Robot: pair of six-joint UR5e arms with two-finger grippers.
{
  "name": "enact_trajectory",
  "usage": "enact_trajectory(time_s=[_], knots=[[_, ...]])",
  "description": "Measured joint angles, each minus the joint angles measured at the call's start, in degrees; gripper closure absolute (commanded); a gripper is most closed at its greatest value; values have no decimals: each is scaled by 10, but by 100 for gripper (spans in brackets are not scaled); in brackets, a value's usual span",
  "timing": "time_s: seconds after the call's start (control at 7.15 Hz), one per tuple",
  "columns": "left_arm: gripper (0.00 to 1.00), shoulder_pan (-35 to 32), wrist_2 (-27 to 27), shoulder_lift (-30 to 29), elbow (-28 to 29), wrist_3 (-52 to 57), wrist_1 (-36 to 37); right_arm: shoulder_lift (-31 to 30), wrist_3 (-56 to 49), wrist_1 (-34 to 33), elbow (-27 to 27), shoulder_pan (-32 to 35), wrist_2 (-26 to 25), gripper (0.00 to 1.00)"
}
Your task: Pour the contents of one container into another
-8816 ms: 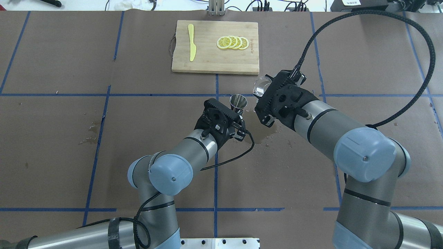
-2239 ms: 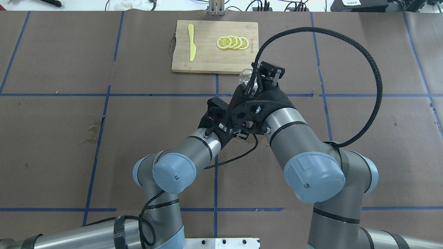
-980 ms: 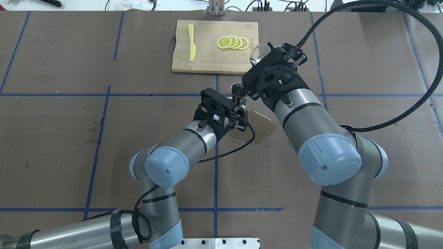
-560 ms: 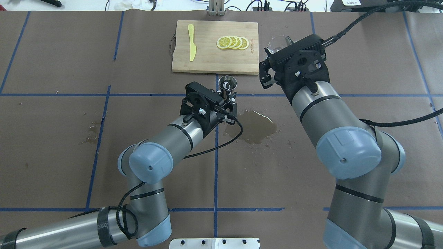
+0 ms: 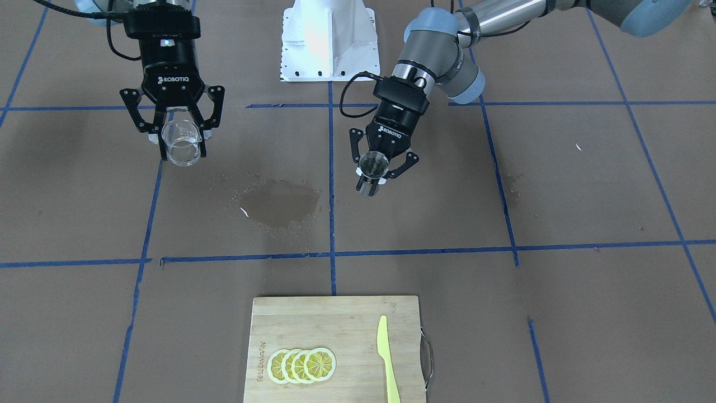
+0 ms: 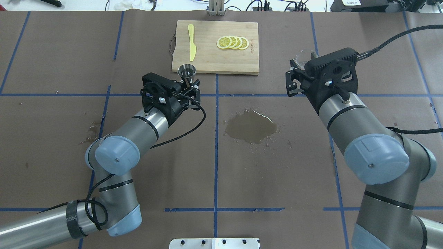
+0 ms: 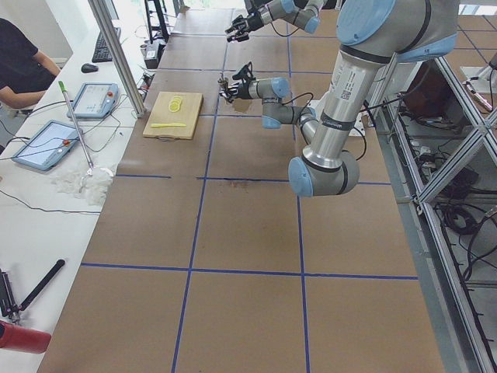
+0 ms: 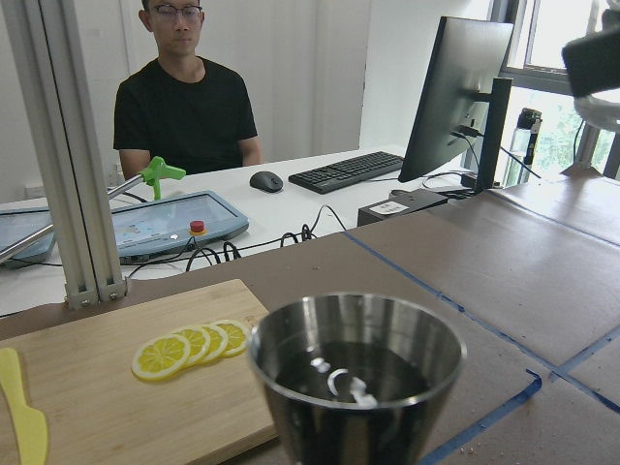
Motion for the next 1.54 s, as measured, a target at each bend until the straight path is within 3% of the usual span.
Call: enact_trajectory(time_s=[0.56, 0.84, 1.26, 1.54], knots=[[100, -30, 69, 101, -4, -132, 9, -67, 166, 5, 11, 1, 3, 100], [100, -32, 121, 158, -19, -178, 16, -77, 188, 6, 19, 1, 5, 100], [100, -31, 197, 201, -31, -276, 95, -103, 192, 12, 20, 1, 13, 100], [100, -30, 206, 230, -26, -323, 119, -158, 199, 79, 15, 1, 16, 100]])
